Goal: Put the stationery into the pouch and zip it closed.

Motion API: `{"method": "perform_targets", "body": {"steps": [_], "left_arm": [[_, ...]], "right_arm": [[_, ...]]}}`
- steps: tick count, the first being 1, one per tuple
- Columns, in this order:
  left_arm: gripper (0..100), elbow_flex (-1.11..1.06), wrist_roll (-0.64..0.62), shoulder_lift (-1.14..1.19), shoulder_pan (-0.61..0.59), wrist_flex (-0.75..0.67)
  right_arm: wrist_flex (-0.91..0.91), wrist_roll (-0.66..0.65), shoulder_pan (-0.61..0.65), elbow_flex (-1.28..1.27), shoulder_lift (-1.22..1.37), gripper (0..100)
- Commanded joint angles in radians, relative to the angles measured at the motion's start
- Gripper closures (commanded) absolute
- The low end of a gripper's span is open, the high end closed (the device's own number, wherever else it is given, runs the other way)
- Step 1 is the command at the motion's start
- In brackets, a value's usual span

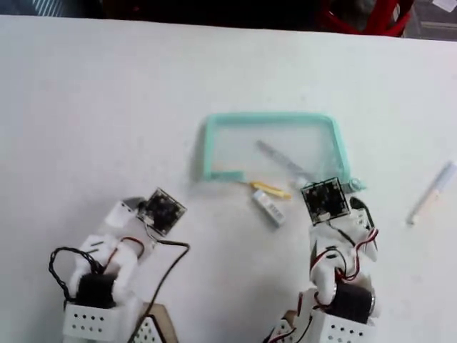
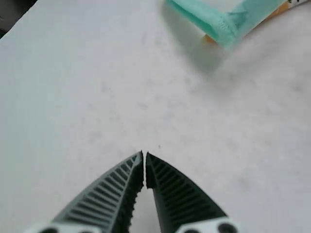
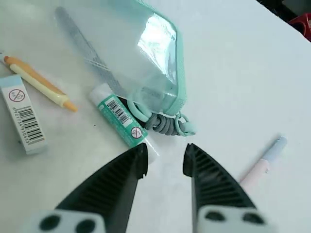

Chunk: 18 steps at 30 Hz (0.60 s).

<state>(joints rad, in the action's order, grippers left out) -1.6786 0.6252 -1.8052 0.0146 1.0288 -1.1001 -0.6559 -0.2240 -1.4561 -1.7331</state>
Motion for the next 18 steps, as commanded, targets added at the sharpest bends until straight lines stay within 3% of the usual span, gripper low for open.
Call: {"method": "perform_targets", "body": {"steps": [1,8,18], "left_arm": [[97,0.02,0.005,-0.008,0.001,-0.009],[97,-0.003,0.006,-0.008,0.001,-0.044],[97,-0.012,0.014,-0.008,0.002,-0.046]], "right_arm": [[0.061,0.054,0.004,0.078,0.156,87.2],[-0.073,0.222,0.007,0.551,0.777,87.2],[-0.346,0.207,0.09,1.215,1.56,87.2]]}}
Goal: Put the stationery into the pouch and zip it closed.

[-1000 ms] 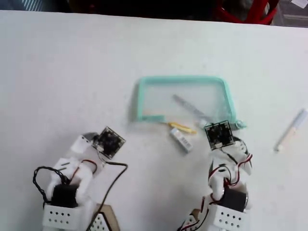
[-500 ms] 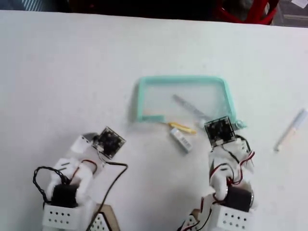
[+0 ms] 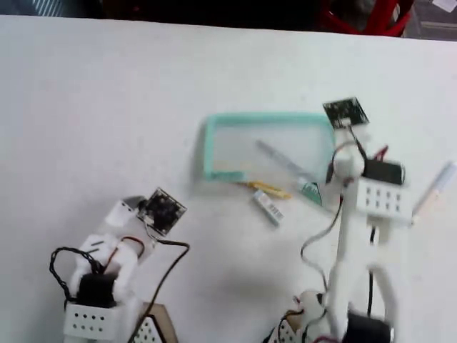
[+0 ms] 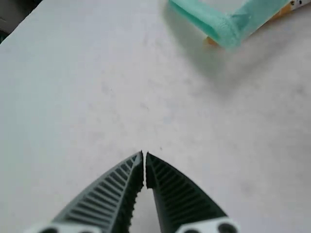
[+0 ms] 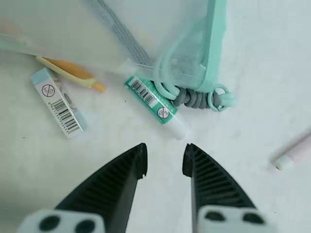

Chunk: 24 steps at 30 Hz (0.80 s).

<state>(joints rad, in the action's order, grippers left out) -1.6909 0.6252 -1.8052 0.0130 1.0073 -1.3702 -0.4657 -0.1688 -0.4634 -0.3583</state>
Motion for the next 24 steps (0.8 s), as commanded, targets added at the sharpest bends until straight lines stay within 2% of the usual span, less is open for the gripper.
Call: {"method": "perform_targets", "body": {"steps": [1,4,10,19,24], "left_arm": [[97,-0.002,0.014,-0.008,0.005,-0.032],[97,-0.002,0.014,-0.008,0.028,-0.029],[97,-0.003,0.014,-0.008,0.035,-0.029],[97,-0.003,0.014,-0.008,0.035,-0.029],[97,-0.003,0.014,-0.008,0.035,-0.029]], "right_arm": [[-0.114,0.034,0.045,0.29,0.248,87.1],[-0.202,0.081,0.059,0.479,0.412,83.7],[-0.263,0.133,0.079,0.775,0.644,66.0],[-0.289,0.135,0.079,0.967,0.924,77.9],[-0.337,0.135,0.068,1.053,1.043,78.3]]}}
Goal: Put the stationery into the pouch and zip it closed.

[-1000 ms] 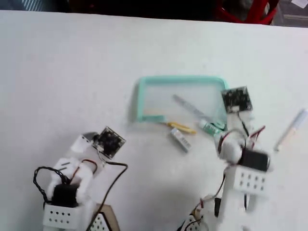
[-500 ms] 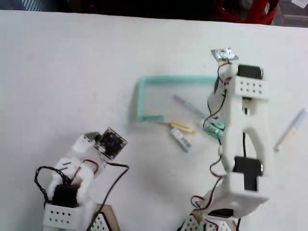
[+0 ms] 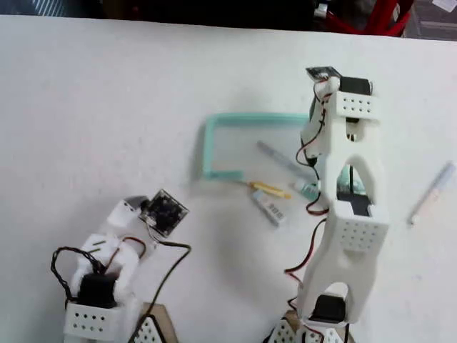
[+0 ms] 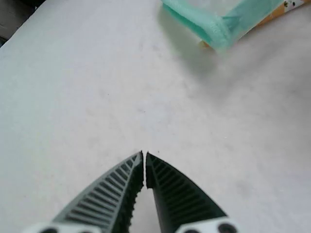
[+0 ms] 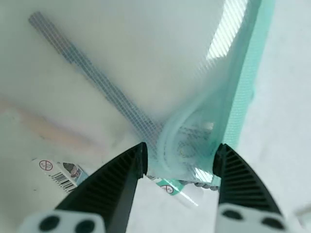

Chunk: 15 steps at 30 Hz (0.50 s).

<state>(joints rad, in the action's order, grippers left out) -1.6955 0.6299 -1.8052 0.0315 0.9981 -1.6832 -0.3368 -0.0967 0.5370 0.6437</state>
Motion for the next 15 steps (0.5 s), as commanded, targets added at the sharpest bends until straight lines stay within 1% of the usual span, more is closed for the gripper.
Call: {"method": "perform_targets", "body": {"steps": [1,9,13,15], "left_arm": [[97,0.002,0.009,-0.008,0.016,-0.02],[97,0.002,0.009,-0.008,0.016,-0.02],[97,0.002,0.009,-0.008,0.016,-0.023],[97,0.002,0.009,-0.008,0.016,-0.023]], "right_arm": [[-0.025,0.006,-0.013,0.066,0.061,78.3],[-0.028,0.002,-0.079,0.196,0.088,78.3],[-0.028,-0.002,-0.084,0.201,0.09,78.3],[-0.028,-0.003,-0.084,0.203,0.084,76.7]]}}
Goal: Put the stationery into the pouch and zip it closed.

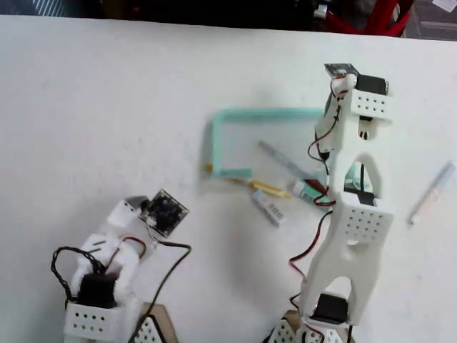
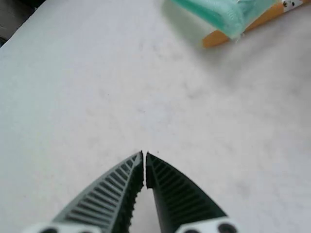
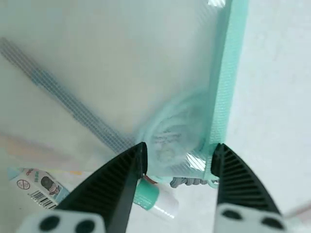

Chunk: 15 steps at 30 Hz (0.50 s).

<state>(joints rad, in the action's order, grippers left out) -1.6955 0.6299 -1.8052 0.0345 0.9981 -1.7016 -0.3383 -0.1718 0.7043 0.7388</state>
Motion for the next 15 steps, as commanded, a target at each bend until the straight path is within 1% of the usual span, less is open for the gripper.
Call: {"method": "perform_targets", "body": {"steps": [1,5,6,9,13,15], "left_arm": [[97,0.002,0.009,-0.008,0.013,-0.025],[97,0.002,0.009,-0.008,0.013,-0.025],[97,0.002,0.009,-0.008,0.013,-0.025],[97,0.002,0.009,-0.008,0.013,-0.025],[97,0.002,0.009,-0.008,0.013,-0.025],[97,0.002,0.009,-0.008,0.013,-0.025]], "right_arm": [[-0.013,-0.002,-0.008,0.041,-0.013,74.6],[-0.01,-0.04,-0.004,0.043,-0.03,61.9],[-0.01,-0.049,-0.004,0.043,-0.03,60.4],[-0.004,-0.1,-0.002,0.035,-0.027,62.5],[-0.005,-0.164,-0.002,0.041,0.021,71.5],[-0.004,-0.18,-0.002,0.043,0.067,74.1]]}}
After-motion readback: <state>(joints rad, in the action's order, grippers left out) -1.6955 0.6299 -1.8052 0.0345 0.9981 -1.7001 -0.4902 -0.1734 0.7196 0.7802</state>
